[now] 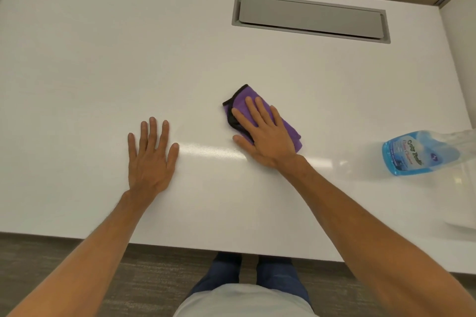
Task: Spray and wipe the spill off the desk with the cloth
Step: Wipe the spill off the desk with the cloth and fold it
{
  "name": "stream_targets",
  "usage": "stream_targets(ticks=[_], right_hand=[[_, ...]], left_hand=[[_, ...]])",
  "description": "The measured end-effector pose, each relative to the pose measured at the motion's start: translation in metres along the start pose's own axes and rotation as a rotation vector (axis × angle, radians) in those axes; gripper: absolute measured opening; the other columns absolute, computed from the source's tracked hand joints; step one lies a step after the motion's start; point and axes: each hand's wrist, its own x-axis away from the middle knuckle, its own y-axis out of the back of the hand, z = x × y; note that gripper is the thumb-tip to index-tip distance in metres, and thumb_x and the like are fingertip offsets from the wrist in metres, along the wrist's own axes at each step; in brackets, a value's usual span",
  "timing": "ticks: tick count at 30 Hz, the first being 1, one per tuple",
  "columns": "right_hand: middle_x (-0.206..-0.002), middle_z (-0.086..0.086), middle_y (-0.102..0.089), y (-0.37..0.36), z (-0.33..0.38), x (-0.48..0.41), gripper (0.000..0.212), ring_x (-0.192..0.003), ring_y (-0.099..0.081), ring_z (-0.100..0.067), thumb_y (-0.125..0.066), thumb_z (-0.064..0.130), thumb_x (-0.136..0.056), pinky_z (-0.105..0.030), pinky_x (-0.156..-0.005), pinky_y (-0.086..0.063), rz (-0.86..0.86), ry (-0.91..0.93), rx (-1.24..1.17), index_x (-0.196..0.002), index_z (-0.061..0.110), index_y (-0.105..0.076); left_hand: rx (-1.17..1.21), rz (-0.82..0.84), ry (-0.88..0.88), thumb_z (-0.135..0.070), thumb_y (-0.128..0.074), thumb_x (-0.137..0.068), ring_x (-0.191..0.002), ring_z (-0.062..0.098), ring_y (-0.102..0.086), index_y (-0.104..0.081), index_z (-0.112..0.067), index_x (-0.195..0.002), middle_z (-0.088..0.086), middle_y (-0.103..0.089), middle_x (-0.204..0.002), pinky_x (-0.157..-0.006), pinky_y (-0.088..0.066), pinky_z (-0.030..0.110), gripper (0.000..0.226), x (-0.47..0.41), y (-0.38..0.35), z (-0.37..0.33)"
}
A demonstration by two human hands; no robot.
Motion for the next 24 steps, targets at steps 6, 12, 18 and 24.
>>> stream_targets(ticks=[6, 12, 18, 24], right_hand=[[-0.169, -0.004, -0.001, -0.004, 0.033, 0.022, 0.075, -0.156, 0.004, -0.026, -0.025, 0.073, -0.096, -0.054, -0.123, -0.009, 0.069, 0.368, 0.084, -0.159, 0.036, -0.007], [-0.169, -0.004, 0.004, 0.004, 0.019, 0.065, 0.077, -0.155, 0.009, -0.027, -0.028, 0.072, -0.096, -0.055, -0.123, -0.007, 0.116, 0.517, 0.083, -0.160, 0.034, -0.005], [-0.169, 0.000, 0.002, 0.017, 0.003, 0.096, 0.068, -0.156, 0.004, -0.021, -0.026, 0.063, -0.102, -0.049, -0.125, -0.005, 0.106, 0.274, -0.033, -0.159, 0.035, -0.002], [-0.151, -0.004, -0.043, 0.031, -0.013, 0.114, 0.072, -0.134, -0.043, -0.026, -0.038, 0.067, -0.095, -0.045, -0.108, -0.034, 0.119, -0.233, -0.151, -0.151, 0.021, -0.033]], left_hand=[[-0.021, 0.013, -0.009, -0.050, -0.010, -0.105, -0.159, 0.026, 0.001, -0.002, -0.023, -0.164, 0.008, 0.000, -0.172, -0.127, -0.002, 0.055, 0.065, 0.000, 0.001, 0.001], [0.024, 0.048, -0.007, -0.052, -0.008, -0.104, -0.159, 0.026, 0.002, -0.002, -0.022, -0.164, 0.008, 0.001, -0.172, -0.127, -0.001, 0.055, 0.067, 0.001, 0.008, -0.002], [0.340, 0.055, -0.126, -0.060, -0.019, -0.101, -0.159, 0.018, -0.002, -0.011, -0.020, -0.164, 0.002, -0.004, -0.172, -0.128, -0.006, 0.046, 0.074, 0.000, 0.032, -0.047], [0.286, 0.301, -0.375, -0.078, -0.040, -0.081, -0.147, 0.022, -0.036, -0.037, -0.023, -0.156, -0.001, -0.031, -0.166, -0.120, -0.025, 0.043, 0.093, -0.018, 0.057, -0.112]])
